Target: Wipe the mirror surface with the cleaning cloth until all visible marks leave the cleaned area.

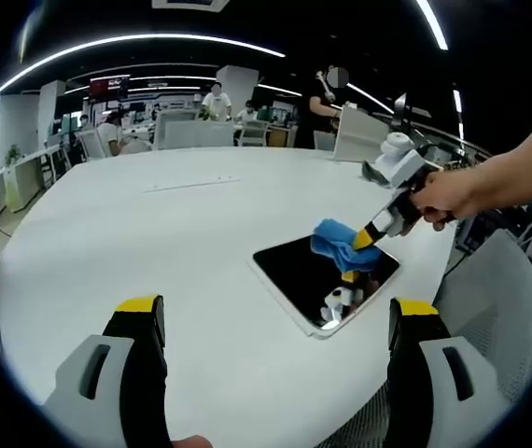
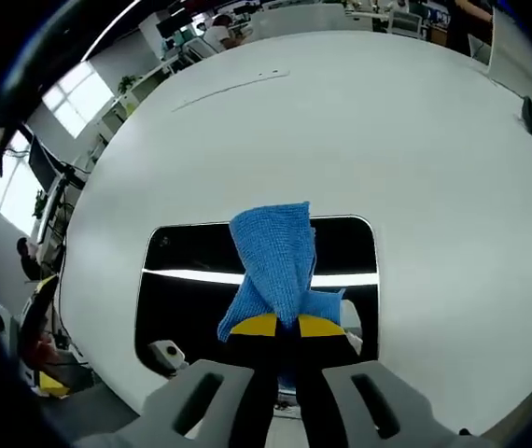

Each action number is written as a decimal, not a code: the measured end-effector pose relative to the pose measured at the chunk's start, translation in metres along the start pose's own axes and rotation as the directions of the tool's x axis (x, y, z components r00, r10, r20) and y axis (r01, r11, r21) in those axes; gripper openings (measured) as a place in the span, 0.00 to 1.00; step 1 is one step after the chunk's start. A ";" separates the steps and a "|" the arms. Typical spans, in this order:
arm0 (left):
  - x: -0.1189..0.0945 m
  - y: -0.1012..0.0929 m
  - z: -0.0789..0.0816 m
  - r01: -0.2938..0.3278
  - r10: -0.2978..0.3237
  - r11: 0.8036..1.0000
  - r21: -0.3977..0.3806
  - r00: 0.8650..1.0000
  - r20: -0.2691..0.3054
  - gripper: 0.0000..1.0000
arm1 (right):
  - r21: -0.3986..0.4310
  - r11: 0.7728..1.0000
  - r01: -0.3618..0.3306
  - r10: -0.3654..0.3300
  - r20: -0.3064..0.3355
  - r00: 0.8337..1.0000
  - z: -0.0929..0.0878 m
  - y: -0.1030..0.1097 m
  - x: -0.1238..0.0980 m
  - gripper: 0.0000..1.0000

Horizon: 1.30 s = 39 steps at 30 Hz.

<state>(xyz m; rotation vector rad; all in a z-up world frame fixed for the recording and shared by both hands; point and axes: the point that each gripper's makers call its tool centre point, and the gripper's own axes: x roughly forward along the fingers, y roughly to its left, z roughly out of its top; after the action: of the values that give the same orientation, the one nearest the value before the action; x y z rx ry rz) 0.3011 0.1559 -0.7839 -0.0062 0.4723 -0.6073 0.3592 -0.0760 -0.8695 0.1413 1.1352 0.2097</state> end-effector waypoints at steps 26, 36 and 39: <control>-0.002 0.002 0.003 0.024 -0.024 0.999 0.031 1.000 -0.003 0.99 | -0.044 0.999 0.001 0.001 0.040 0.999 -0.036 0.003 -0.017 0.01; -0.003 0.013 0.004 -0.002 0.002 1.000 0.024 1.000 0.010 0.99 | -0.098 0.995 0.023 -0.017 0.067 0.998 -0.043 0.004 -0.020 0.01; -0.004 0.012 0.002 -0.005 0.005 1.000 0.019 1.000 0.009 0.99 | -0.095 0.995 0.010 -0.004 0.070 0.998 -0.046 0.004 -0.021 0.01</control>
<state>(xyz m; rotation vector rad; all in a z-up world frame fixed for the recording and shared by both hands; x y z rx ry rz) 0.3055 0.1679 -0.7816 0.0103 0.4579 -0.6069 0.3088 -0.0766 -0.8688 0.0598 1.0536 0.2503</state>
